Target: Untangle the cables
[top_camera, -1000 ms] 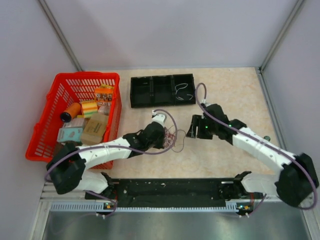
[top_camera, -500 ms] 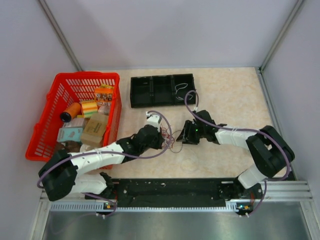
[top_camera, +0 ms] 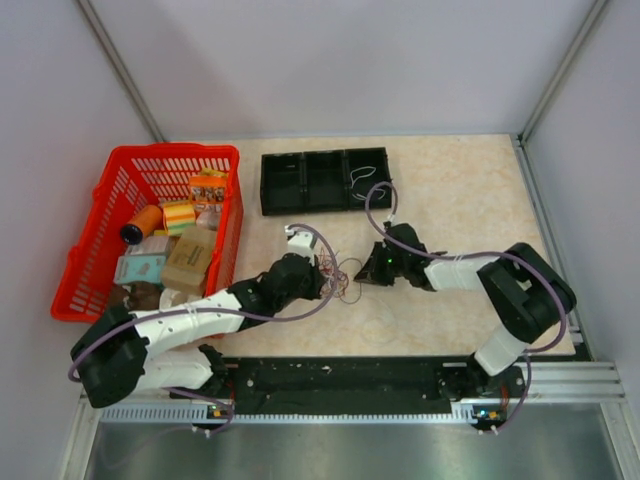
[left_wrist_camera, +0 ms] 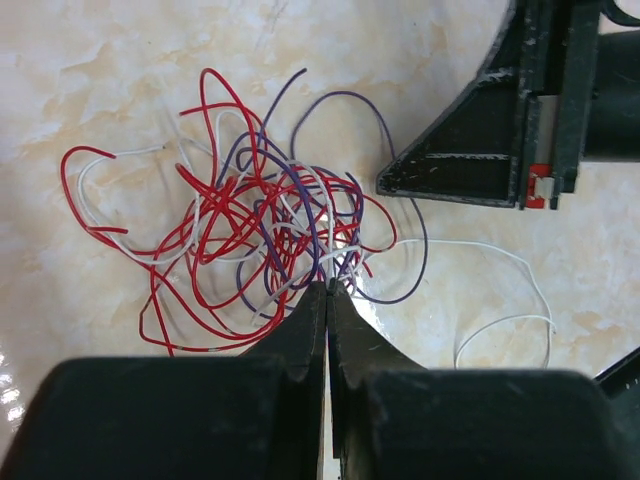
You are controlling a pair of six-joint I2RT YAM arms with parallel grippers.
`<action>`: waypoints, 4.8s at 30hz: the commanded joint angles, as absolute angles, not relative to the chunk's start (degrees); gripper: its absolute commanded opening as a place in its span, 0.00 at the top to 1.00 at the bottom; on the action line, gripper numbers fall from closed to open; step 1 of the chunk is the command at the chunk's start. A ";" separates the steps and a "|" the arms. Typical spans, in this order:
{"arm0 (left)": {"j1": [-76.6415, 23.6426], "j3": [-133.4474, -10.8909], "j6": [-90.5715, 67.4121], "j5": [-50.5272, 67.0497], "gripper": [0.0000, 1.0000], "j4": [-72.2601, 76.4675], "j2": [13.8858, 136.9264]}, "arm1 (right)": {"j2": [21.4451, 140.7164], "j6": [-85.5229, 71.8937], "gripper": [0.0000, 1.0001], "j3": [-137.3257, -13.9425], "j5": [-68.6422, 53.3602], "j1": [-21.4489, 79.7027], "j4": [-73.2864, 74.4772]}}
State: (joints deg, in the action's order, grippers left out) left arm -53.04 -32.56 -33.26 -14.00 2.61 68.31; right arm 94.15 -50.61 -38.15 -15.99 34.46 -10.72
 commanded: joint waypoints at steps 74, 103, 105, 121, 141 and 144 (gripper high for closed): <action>-53.00 -21.36 -43.24 -24.96 1.00 8.35 54.93 | 58.28 -28.65 1.00 -63.30 -9.84 14.77 18.54; -52.91 -21.18 -42.36 -24.08 1.00 9.05 54.76 | 61.17 -31.81 0.43 -35.86 -5.54 20.92 29.78; -52.91 -21.09 -42.36 -24.17 1.00 9.14 54.76 | 59.86 -34.62 0.41 -35.60 -2.83 20.92 31.72; -53.00 -21.27 -41.57 -22.94 1.00 9.76 55.20 | 63.01 -53.79 0.05 -34.72 -0.19 25.13 26.55; -53.00 -20.04 -41.13 -21.71 1.00 10.99 53.88 | 88.77 -40.26 0.60 -48.87 22.84 40.17 30.24; -53.00 -19.78 -41.31 -21.45 1.00 10.72 53.18 | 88.33 -37.45 0.78 -49.39 24.08 40.25 27.00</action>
State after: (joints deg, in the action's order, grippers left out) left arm -53.01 -19.59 -41.80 -21.87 7.57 54.85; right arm 87.96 -40.95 -47.55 18.87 39.75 29.41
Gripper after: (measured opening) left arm 0.008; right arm 0.319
